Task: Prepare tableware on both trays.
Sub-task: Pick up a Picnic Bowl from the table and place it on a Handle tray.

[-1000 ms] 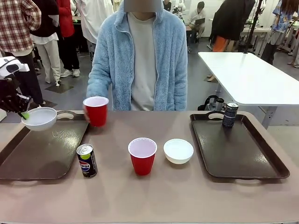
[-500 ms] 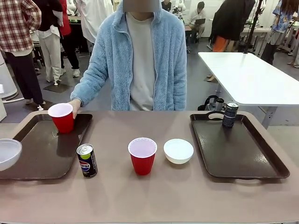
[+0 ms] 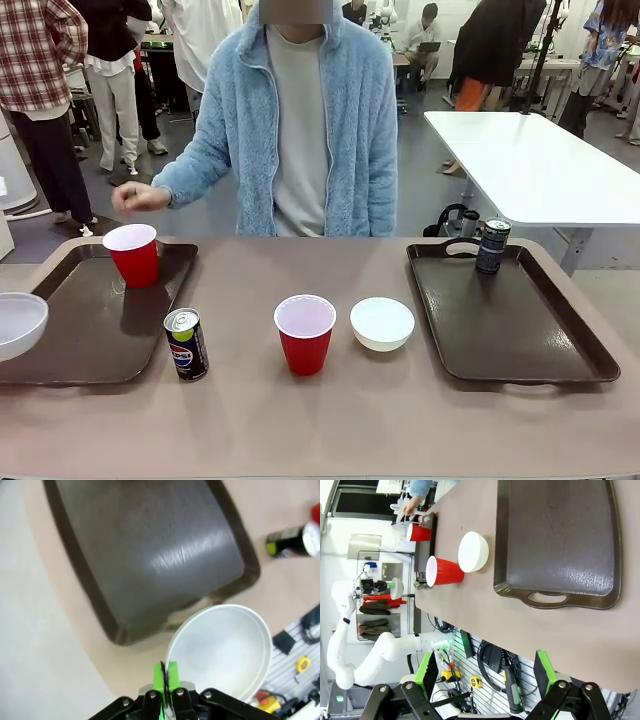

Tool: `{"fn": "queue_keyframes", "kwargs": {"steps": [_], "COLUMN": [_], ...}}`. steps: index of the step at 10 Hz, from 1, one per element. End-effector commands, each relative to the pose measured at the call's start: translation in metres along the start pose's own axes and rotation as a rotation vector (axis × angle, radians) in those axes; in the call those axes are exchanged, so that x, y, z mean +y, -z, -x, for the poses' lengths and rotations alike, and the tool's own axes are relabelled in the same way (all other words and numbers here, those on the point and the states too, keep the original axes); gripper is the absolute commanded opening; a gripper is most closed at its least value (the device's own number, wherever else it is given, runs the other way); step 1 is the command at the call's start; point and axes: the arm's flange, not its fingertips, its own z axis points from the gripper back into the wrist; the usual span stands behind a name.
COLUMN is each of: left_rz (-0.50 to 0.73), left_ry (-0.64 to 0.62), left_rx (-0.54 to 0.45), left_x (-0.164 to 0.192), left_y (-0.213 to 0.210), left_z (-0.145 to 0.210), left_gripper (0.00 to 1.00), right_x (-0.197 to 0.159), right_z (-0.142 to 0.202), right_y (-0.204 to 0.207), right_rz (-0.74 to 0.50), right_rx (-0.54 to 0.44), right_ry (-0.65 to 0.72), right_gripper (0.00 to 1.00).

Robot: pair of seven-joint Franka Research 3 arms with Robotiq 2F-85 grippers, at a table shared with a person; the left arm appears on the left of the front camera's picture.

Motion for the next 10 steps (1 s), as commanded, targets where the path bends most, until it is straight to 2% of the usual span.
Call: {"fn": "queue_keyframes", "kwargs": {"steps": [1, 3, 6, 10], "left_rz": [-0.006, -0.038, -0.006, 0.028], "left_ry": [-0.041, -0.042, -0.063, -0.083], "left_rx": [-0.082, -0.108, -0.098, -0.098], "left_x": [-0.012, -0.017, -0.014, -0.006], "left_y": [0.034, 0.062, 0.101, 0.113], "left_z": [-0.034, -0.069, -0.094, -0.100], "left_gripper": [0.00, 0.00, 0.00, 0.00], "right_x": [0.001, 0.001, 0.001, 0.001], "right_z": [-0.003, -0.003, -0.003, -0.003], "right_y": [0.000, 0.000, 0.000, 0.000], "right_rz": [-0.028, -0.028, -0.028, -0.028], "right_rx": [-0.015, -0.015, -0.015, -0.015], "right_ry": [0.009, 0.009, 0.009, 0.009], "right_gripper": [1.00, 1.00, 1.00, 1.00]}}
